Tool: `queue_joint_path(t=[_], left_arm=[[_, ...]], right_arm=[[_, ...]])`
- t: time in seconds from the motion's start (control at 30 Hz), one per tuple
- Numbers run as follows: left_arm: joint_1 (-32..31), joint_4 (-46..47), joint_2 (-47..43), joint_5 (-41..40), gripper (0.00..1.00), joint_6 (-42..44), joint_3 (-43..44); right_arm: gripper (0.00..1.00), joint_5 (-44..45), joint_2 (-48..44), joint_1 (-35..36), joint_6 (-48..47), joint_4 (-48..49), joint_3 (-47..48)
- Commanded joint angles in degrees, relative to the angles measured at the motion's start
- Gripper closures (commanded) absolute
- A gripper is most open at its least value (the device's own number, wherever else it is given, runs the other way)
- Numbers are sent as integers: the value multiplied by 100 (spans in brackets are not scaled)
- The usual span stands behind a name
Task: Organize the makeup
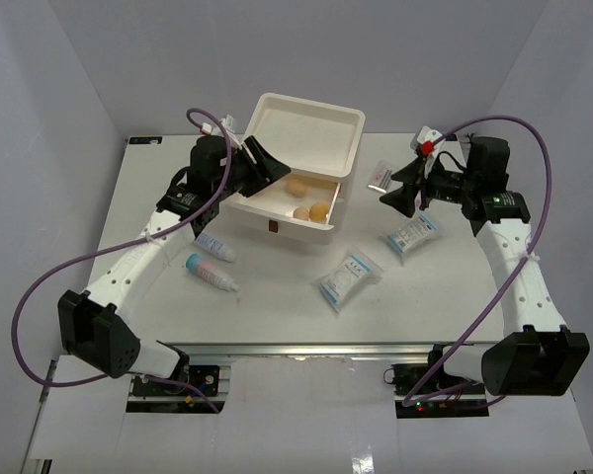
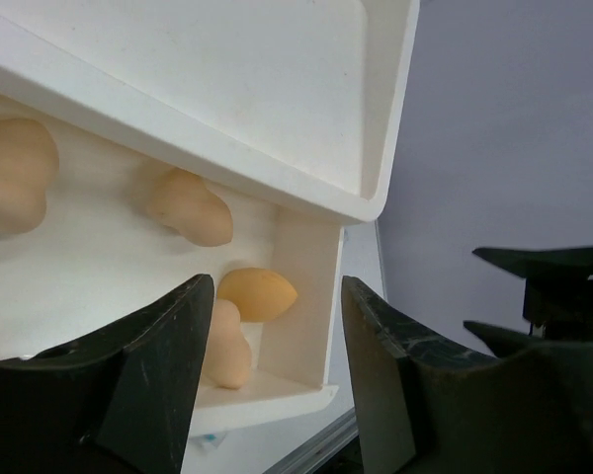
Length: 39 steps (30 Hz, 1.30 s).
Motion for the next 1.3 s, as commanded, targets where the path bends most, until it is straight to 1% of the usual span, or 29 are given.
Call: queue_joint_path(t=[0.0, 0.1, 0.13, 0.2, 0.23, 0.33, 0.4, 0.43, 0.47, 0.5, 0.6, 0.67, 0.8, 0.93, 1.03, 1.13, 1.23, 1.27], left_arm=[[-22, 162, -1043, 358, 40, 602, -26], [-22, 389, -1899, 588, 49, 704, -818], [-22, 452, -2354, 611, 51, 646, -1298], [-22, 515, -2897, 631, 62, 425, -2011], [-22, 558, -3108, 677, 63, 270, -2413], [-22, 595, -3859, 716, 70, -103, -3229], [-22, 652, -4114, 632, 72, -355, -3735], [-22, 804, -4177, 604, 72, -536, -3914], [-22, 954, -4164, 611, 73, -620, -4207], [-22, 1245, -4105, 670, 73, -682, -4315], [-23, 1668, -3634, 865, 73, -722, -4482], [-31, 1921, -3142, 984, 74, -611, -4447], [-39, 2335, -2581, 1042, 73, -546, -4374], [-57, 2545, -2077, 1013, 73, -472, -4173], [-74, 2601, -1811, 861, 73, -376, -3983], [-75, 2578, -1620, 553, 73, -209, -3698], [-75, 2643, -1282, 463, 73, -128, -3442], [-75, 2676, -1186, 470, 73, -87, -3346]], right_arm=[[28, 344, 401, 728, 201, 36, 835], [23, 782, 725, 1150, 391, 65, 1335], [21, 1021, 869, 1273, 431, 80, 1549], [18, 1359, 1085, 1588, 491, 92, 1783], [16, 1591, 1209, 1798, 489, 98, 1907], [11, 2140, 1553, 2309, 459, 90, 2221], [10, 2672, 1971, 2545, 320, 46, 2488], [9, 2769, 2098, 2617, 266, 20, 2595], [9, 2857, 2230, 2671, 246, 19, 2818], [9, 2992, 2455, 2673, 231, 19, 2938], [8, 3169, 2834, 2681, -6, -37, 3408], [8, 2995, 3027, 2673, -261, -123, 3567], [12, 2723, 3320, 2690, -488, -374, 3801], [21, 2661, 3490, 2700, -505, -421, 3828], [36, 2503, 3559, 2730, -502, -546, 3797], [44, 2380, 3548, 2785, -534, -679, 3686], [51, 2270, 3519, 2796, -556, -765, 3618], [54, 2234, 3509, 2796, -573, -793, 3592]])
